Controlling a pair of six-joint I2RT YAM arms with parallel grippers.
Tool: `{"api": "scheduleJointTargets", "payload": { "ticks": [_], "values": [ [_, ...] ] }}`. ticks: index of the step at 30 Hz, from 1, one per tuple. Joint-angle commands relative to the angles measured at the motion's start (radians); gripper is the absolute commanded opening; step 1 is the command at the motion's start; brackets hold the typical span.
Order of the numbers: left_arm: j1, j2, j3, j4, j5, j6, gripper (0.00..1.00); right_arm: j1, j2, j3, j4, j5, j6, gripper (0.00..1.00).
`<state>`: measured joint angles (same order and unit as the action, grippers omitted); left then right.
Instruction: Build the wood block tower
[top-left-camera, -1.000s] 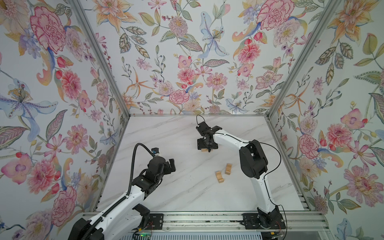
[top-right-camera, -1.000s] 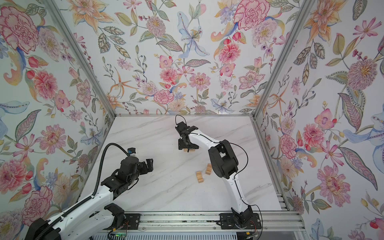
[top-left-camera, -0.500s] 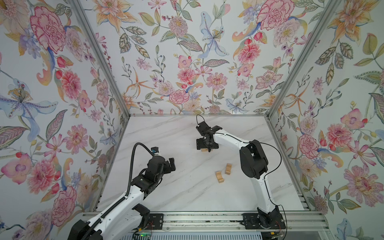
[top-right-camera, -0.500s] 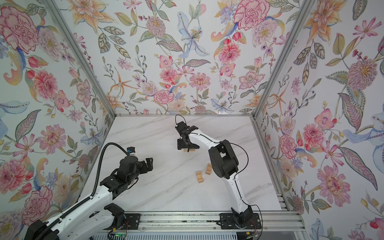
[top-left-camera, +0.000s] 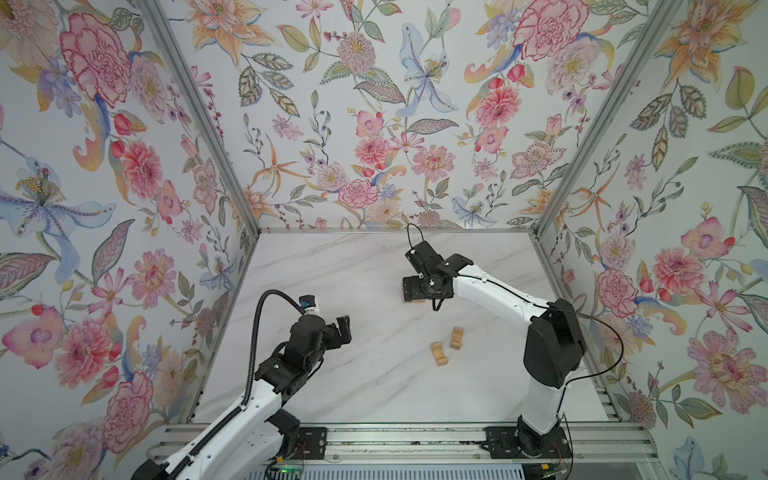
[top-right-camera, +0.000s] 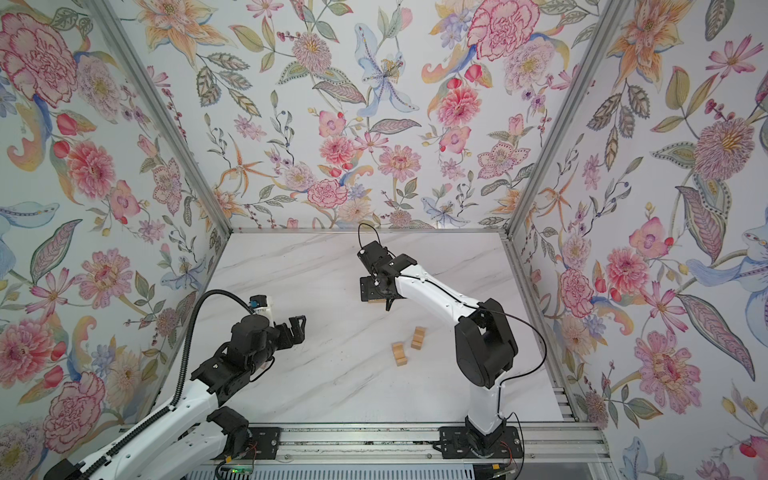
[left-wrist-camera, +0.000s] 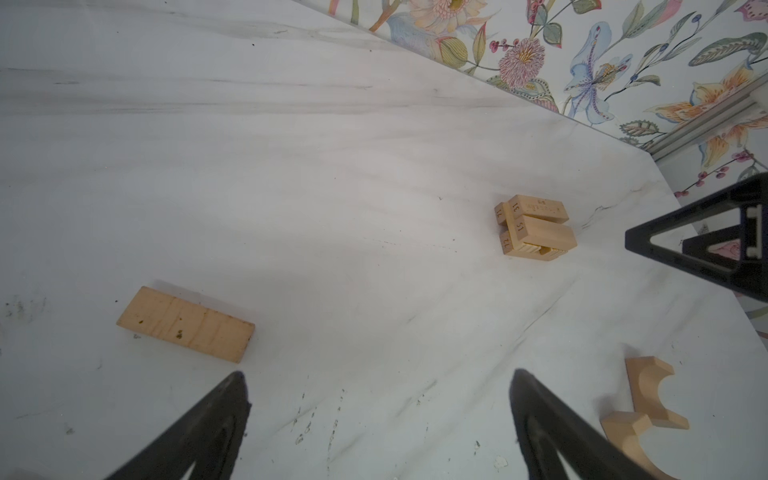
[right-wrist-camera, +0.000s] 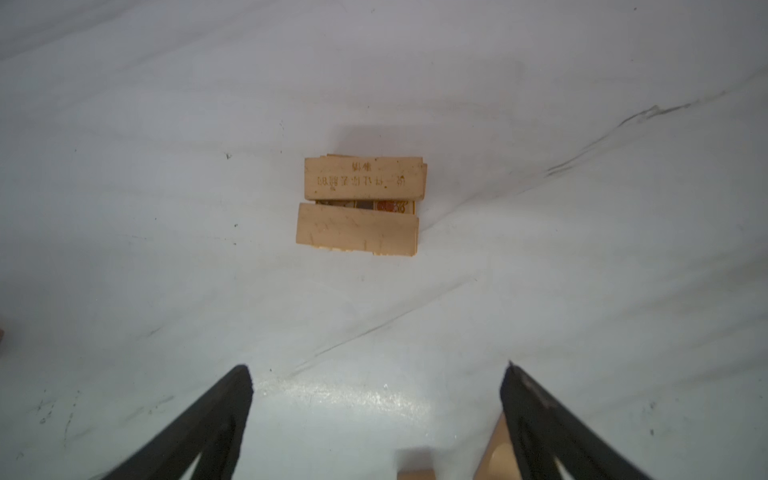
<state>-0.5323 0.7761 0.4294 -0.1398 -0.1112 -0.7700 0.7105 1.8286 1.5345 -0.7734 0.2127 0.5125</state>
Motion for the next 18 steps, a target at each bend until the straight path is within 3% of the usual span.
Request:
{"api": "scheduleJointTargets", "payload": {
  "ticks": [1, 13, 18],
  "values": [
    [-0.065, -0.033, -0.032, -0.046, -0.017, -0.041, 0.99, 0.021, -0.085, -0.116, -0.022, 0.044, 0.028, 0.95],
    [-0.49, -0.141, -0.162, -0.046, -0.239, -0.257, 0.99, 0.138, -0.51, -0.564, 0.007, 0.093, 0.184, 0.94],
    [-0.612, -0.087, -0.151, -0.041, -0.302, -0.293, 0.99, 0.179, -0.641, -0.689, 0.032, 0.076, 0.251, 0.9]
  ]
}}
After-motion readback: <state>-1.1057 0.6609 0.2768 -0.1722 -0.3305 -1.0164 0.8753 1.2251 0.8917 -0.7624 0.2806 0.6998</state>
